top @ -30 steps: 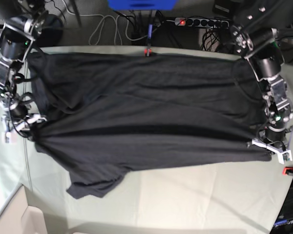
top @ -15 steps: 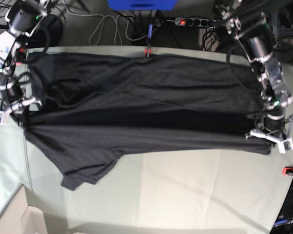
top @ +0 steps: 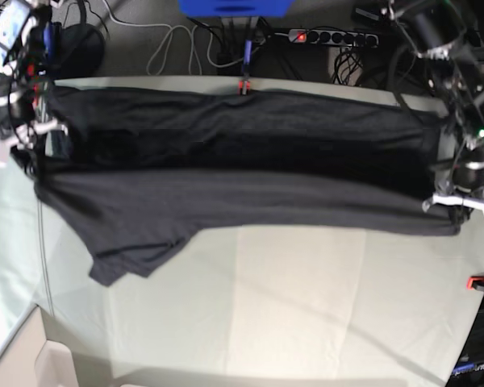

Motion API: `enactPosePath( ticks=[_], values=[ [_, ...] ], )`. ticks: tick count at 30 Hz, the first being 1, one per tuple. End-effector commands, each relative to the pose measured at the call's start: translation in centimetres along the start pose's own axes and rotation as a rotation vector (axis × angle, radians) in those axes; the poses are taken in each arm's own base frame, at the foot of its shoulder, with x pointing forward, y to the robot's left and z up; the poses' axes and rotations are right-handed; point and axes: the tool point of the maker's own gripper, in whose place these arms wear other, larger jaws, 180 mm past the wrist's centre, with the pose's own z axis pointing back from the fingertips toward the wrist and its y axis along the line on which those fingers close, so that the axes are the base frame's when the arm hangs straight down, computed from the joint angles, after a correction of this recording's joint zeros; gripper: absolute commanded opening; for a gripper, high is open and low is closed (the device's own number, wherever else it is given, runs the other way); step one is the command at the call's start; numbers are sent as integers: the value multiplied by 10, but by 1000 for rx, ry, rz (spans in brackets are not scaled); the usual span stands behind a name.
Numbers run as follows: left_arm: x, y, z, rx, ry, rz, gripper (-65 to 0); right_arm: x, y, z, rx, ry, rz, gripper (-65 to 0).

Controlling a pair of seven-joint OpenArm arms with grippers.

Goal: Layout the t-shirt on the table in an organized manner, then fold the t-shirt properly
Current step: 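Lift the grasped side with both grippers and fold it over the shirt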

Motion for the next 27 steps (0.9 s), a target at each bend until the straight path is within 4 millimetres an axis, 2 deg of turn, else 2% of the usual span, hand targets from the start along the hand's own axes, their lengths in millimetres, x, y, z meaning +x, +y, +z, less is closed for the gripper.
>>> enactPosePath(
  ticks=[1,8,12,18,25,27],
  values=[
    [22,8,4,11,-63,1,-648,15,0,5,3,-57,4,-628],
    [-4,27,19,38,10,30,-648,-17,1,33,1,33,6,-628],
    [-8,28,21,43,24,29,-648,-28,0,44,-1,64,9,-629],
    [-25,33,26,52,65,22,-648,-45,-2,58,-4,119,9,-629],
    [-80,49,28,83,194,75,-648,-68,3,65,10,172,-21,-629],
    [-89,44,28,44,217,69,-648,-72,4,66,11,183,-28,-629]
  ],
)
